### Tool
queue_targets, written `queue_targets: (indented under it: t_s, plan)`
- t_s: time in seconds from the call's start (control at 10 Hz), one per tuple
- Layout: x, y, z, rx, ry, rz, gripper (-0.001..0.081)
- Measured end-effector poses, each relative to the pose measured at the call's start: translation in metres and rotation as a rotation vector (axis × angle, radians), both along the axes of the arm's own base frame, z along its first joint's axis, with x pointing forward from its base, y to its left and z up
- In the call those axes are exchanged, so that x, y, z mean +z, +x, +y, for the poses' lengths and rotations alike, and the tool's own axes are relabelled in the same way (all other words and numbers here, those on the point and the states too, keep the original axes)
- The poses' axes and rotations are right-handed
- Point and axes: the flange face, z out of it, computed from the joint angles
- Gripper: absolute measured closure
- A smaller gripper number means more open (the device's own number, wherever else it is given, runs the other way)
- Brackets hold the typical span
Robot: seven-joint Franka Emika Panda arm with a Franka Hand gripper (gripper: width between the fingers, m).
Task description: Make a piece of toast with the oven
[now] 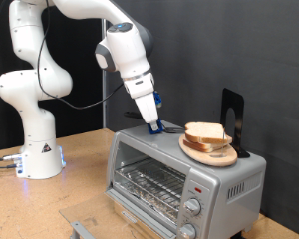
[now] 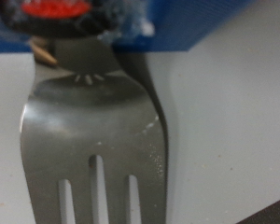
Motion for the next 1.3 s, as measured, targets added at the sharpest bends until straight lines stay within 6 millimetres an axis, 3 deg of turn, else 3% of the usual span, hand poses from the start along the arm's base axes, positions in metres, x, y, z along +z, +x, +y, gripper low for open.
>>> queue_targets:
  t_s: [0.1, 0.2, 0.3, 1.3]
  plan:
    - [0.0002, -0.0003, 0.0010, 0.003, -0.001, -0.002, 0.0264]
    - [0.0003, -0.0005, 0.0019, 0.004, -0.003, -0.004, 0.0264]
    - [0.0003, -0.0006, 0.0022, 0.005, -0.003, -0.004, 0.0320]
    - [0.0028, -0.0014, 0.0035, 0.004, 0.002, -0.010, 0.0318]
